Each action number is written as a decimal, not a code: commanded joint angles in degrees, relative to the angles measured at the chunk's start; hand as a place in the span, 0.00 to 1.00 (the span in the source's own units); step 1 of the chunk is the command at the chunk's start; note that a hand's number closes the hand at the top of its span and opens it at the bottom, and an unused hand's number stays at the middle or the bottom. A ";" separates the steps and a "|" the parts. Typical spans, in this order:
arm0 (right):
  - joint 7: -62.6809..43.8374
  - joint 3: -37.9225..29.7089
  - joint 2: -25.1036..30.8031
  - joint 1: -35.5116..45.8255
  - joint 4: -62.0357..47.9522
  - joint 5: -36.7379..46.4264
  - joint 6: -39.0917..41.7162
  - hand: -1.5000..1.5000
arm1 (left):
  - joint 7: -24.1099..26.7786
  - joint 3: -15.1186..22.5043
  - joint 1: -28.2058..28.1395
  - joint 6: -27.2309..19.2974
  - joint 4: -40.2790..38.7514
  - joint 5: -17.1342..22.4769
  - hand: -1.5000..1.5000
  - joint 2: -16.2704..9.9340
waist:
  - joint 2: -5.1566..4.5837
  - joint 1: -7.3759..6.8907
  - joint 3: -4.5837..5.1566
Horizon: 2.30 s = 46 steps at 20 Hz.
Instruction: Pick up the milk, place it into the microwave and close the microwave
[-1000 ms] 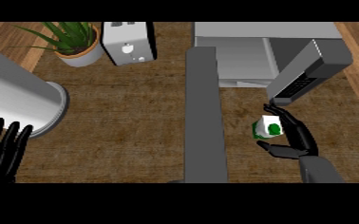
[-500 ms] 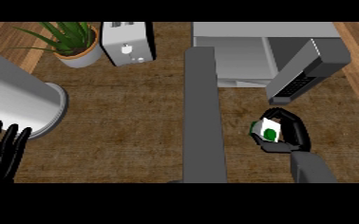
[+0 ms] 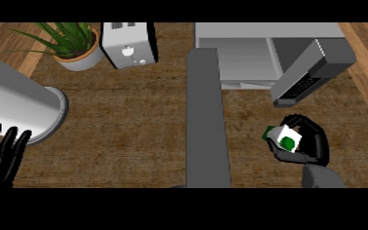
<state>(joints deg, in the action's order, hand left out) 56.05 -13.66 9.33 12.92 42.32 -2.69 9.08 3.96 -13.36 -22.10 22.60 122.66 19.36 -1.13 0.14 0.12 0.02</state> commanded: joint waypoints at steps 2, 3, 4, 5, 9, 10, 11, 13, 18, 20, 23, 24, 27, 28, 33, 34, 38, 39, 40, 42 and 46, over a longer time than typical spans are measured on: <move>-4.24 4.79 -3.31 -8.05 15.47 -1.29 3.78 1.00 | 1.92 -3.49 -2.10 2.34 -0.33 2.39 0.00 -0.97 | 0.22 0.42 0.08; -7.32 4.99 -4.73 -7.81 18.14 -1.91 1.18 1.00 | -1.27 -0.47 -0.41 0.11 1.28 0.48 0.00 0.57 | 0.06 0.20 0.03; -10.99 5.45 -3.99 -9.24 22.58 -3.18 2.95 1.00 | -1.25 0.52 0.60 -1.14 1.23 -0.78 0.00 1.08 | 0.10 0.39 0.04; -11.81 6.53 -4.38 -10.88 25.94 -2.69 2.22 1.00 | 0.61 -3.27 -2.52 2.16 0.24 2.84 0.00 -0.28 | 0.11 0.13 0.05; -12.59 9.17 -5.92 -11.42 29.63 2.01 -3.91 1.00 | -1.39 -4.70 1.36 0.68 -1.44 4.51 0.00 -1.93 | -0.07 -0.07 -0.01; -19.97 9.98 -5.48 -14.36 39.57 0.08 -3.36 1.00 | -1.55 -3.98 -0.67 2.38 0.11 5.36 0.00 -1.99 | 0.05 0.16 0.03; -20.23 9.68 -6.48 -8.45 35.09 1.25 -5.86 1.00 | -0.92 -4.27 -1.65 3.58 -0.38 5.38 0.00 -1.93 | -0.04 -0.28 0.00; -23.40 8.99 -5.19 -4.67 35.56 3.38 -8.98 1.00 | 1.01 -0.33 -4.33 2.76 1.17 1.24 0.00 1.03 | -0.04 -0.55 0.01; -29.71 10.54 -7.93 3.61 30.10 9.14 -16.62 1.00 | 1.81 -5.29 -1.14 5.33 -4.11 3.86 0.00 -1.83 | -0.20 -0.82 0.00; -31.13 10.03 -8.25 7.10 27.20 8.68 -16.91 1.00 | -1.27 -4.34 1.24 1.58 -1.72 2.33 0.00 -0.74 | -0.19 -0.64 -0.03; -29.42 6.21 -4.68 13.06 18.22 7.74 -15.46 1.00 | 3.70 -7.31 -1.20 6.76 -6.19 3.90 0.00 -1.66 | -0.27 -1.02 -0.03; -32.51 5.99 -4.81 18.34 15.61 8.16 -16.46 1.00 | -0.44 -6.54 -1.30 5.34 -2.80 6.03 0.00 -2.18 | -0.35 -1.44 -0.05; -26.14 3.97 -5.19 23.01 5.52 7.61 -17.03 1.00 | 2.09 -6.98 -0.76 6.26 -4.15 4.12 0.00 -1.30 | -0.43 -1.51 -0.06; -27.69 3.28 -4.03 25.81 3.95 7.35 -16.63 1.00 | -0.56 -5.08 2.57 3.23 -3.71 1.64 0.00 -0.98 | -0.48 -1.30 -0.07; -18.37 1.06 -3.78 32.35 -11.87 8.35 -17.95 1.00 | -1.36 -8.25 1.06 6.96 -4.28 7.89 0.00 -3.94 | -0.75 -2.23 -0.10; -19.15 -0.14 -1.26 35.61 -13.14 7.64 -16.26 1.00 | -2.34 -6.54 5.21 3.26 -4.96 4.79 0.00 -2.75 | -0.88 -2.07 -0.11; -15.54 -1.58 1.19 39.47 -21.29 9.00 -18.03 1.00 | -2.11 -8.27 5.59 5.84 -7.04 7.33 0.00 -5.23 | -1.33 -3.19 -0.13; -13.75 -1.68 1.55 39.21 -22.02 9.55 -19.21 1.00 | 0.46 -4.91 5.48 5.54 -7.67 1.91 0.00 -1.91 | -1.80 -3.81 -0.16; -15.38 -1.91 0.24 42.19 -23.09 9.86 -22.38 1.00 | -0.36 -6.20 6.50 6.19 -7.35 4.61 0.00 -3.83 | -1.87 -4.38 -0.16; -13.88 -1.67 1.48 42.60 -25.21 10.87 -22.83 1.00 | 0.54 -4.95 6.68 5.68 -7.10 3.13 0.00 -2.20 | -2.05 -4.75 -0.18; -16.34 -1.22 5.00 46.53 -28.39 12.77 -24.71 1.00 | 1.03 -5.32 7.04 6.55 -8.66 3.11 0.00 -2.89 | -2.30 -5.53 -0.16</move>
<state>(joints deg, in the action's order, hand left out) 40.10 -14.83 11.36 56.35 17.55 8.65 -14.38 4.12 -18.89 -14.99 28.48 114.51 22.97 -4.20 -1.90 -4.54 -0.13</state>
